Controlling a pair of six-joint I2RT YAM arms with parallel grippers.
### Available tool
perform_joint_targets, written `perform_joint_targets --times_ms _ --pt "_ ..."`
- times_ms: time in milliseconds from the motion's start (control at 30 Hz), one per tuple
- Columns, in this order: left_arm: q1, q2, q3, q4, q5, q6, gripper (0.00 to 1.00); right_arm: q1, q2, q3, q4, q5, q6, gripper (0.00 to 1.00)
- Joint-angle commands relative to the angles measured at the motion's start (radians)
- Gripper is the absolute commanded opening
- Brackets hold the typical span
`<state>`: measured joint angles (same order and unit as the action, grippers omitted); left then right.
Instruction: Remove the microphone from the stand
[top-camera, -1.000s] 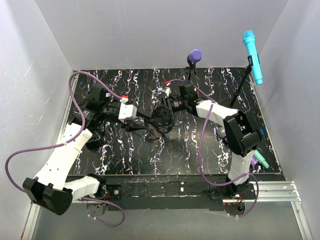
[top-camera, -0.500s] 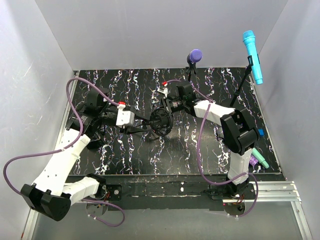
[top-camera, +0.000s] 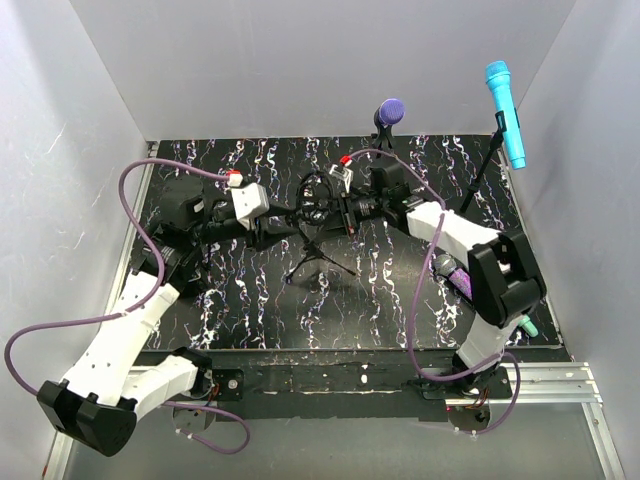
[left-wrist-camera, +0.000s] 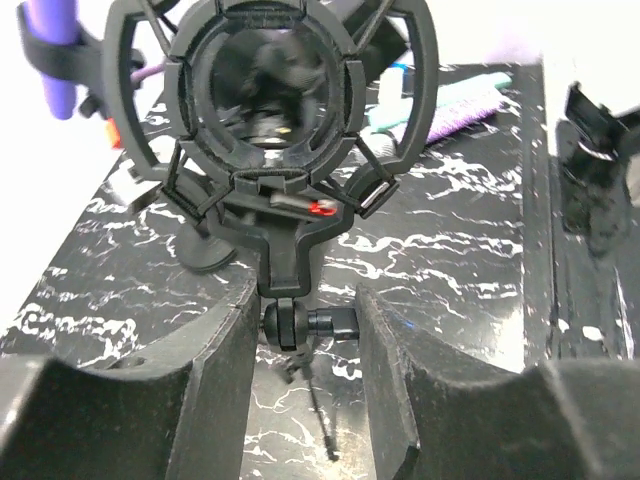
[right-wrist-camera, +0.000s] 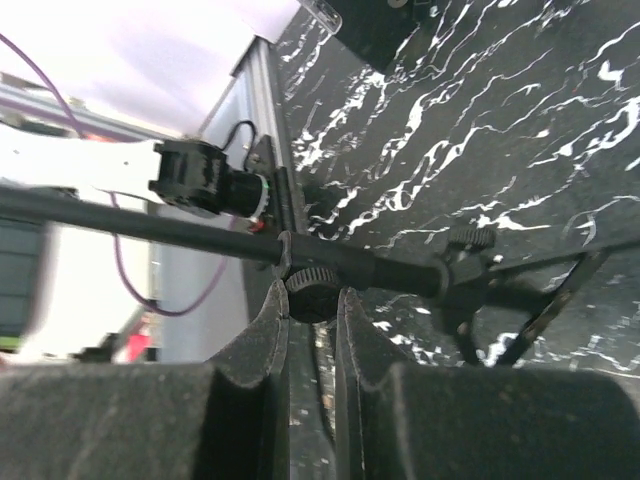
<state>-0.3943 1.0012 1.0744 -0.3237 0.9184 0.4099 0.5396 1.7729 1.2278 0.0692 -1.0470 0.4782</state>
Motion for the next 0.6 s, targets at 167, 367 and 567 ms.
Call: perform_joint_targets --times_ms 167,367,567 --pt "0.012 -0.019 -0.008 0.112 -0.158 -0.214 0.0 0.072 -0.323 -0.169 -0.325 0.086 -0.952 0.01" --pt "0.011 -0.01 -0.024 0.062 0.034 -0.07 0.0 0.117 -0.509 -0.604 0.227 0.332 -1.568 0.01" --pt "0.012 0.016 -0.014 0.025 0.097 0.075 0.0 0.131 -0.472 -0.786 0.738 0.369 -1.669 0.16"
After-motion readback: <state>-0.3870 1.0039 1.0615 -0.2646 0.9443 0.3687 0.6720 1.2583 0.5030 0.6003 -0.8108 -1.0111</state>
